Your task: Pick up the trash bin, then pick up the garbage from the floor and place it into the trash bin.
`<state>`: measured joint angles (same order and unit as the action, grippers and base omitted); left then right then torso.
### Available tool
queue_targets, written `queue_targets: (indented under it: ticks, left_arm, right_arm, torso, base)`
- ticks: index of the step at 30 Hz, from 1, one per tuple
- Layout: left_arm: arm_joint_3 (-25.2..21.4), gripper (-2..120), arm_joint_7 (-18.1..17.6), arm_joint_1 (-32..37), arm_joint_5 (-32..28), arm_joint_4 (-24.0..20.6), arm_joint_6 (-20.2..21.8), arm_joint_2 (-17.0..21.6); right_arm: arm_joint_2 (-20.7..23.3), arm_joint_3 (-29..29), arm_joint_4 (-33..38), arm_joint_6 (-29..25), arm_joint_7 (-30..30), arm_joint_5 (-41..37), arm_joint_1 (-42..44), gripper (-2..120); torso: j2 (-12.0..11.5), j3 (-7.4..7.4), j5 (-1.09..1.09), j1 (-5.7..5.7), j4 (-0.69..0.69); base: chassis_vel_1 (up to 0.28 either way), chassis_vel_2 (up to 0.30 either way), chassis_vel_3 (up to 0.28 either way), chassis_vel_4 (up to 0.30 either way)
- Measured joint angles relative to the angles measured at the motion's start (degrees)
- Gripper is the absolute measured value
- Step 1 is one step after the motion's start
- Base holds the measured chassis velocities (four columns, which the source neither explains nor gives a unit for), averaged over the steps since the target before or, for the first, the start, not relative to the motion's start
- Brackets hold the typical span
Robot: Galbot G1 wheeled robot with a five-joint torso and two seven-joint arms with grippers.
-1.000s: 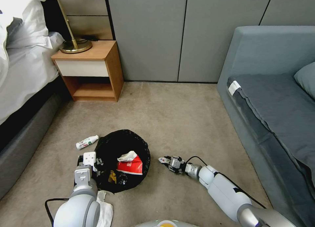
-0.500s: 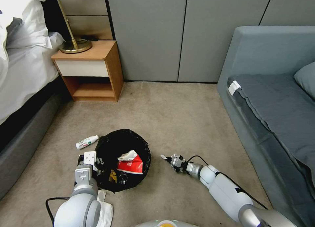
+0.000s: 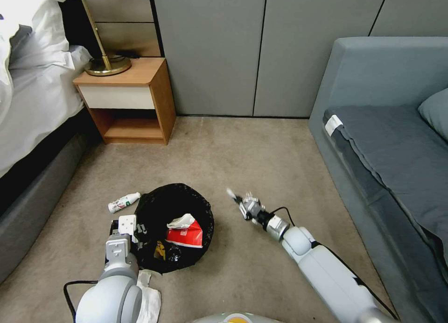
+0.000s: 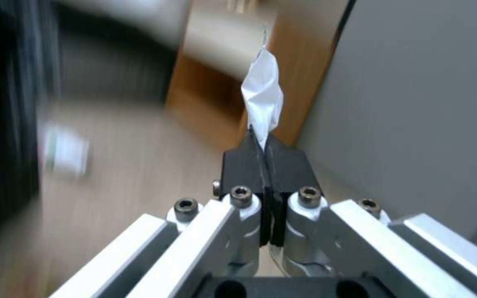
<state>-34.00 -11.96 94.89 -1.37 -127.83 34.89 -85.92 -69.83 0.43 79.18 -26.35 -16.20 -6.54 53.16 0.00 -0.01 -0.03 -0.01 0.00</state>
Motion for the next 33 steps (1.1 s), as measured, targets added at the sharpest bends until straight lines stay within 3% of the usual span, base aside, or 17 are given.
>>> queue_targets:
  ticks: [2,4,8,10,18,24,33]
  left_arm:
    - [0.0,1,0.0,0.0,0.0,0.0,0.0,0.0]
    - [0.2,1,0.0,0.0,0.0,0.0,0.0,0.1]
    - [0.4,1,0.0,0.0,0.0,0.0,0.0,0.1]
    - [0.7,1,0.0,0.1,0.1,0.0,0.0,0.1]
    - [1.0,1,0.0,0.2,0.4,-0.3,0.0,0.0]
    - [1.1,1,0.0,0.2,0.5,-0.4,0.0,-0.1]
    - [1.3,1,0.0,0.1,0.5,-0.5,0.1,-0.3]
  right_arm:
    - [0.9,0.1,3.9,0.9,0.4,-1.4,0.6,0]
    - [3.9,-0.1,15.9,3.8,1.5,-5.9,1.7,0]
    - [6.8,-1.7,24.1,5.9,2.6,-9.2,2.5,0]
    - [10.5,-6.2,30.9,7.4,3.1,-10.9,4.3,0]
    - [11.7,-13.3,29.1,7.6,3.7,-8.8,4.1,0]
    - [9.3,-19.9,22.6,7.7,5.3,-8.1,-0.1,0]
    - [5.5,-23.4,14.7,7.8,5.6,-7.2,-3.6,1]
  torso:
    - [0.0,0.0,0.0,0.0,0.01]
    - [0.0,0.0,0.01,0.0,0.0]
    - [0.0,0.0,0.03,0.0,-0.01]
    - [0.0,0.0,0.02,0.0,-0.01]
    - [0.0,0.0,0.04,0.0,0.0]
    - [0.0,0.0,0.02,0.01,0.0]
    - [0.0,0.0,0.02,0.01,0.0]
  base:
    - [0.0,0.0,0.0,0.0]
    - [0.0,0.0,0.0,0.0]
    - [0.0,0.0,0.0,0.0]
    - [0.0,0.0,0.0,0.0]
    - [0.0,0.0,0.0,0.0]
    - [0.0,0.0,0.0,0.0]
    - [0.0,0.0,0.0,0.0]
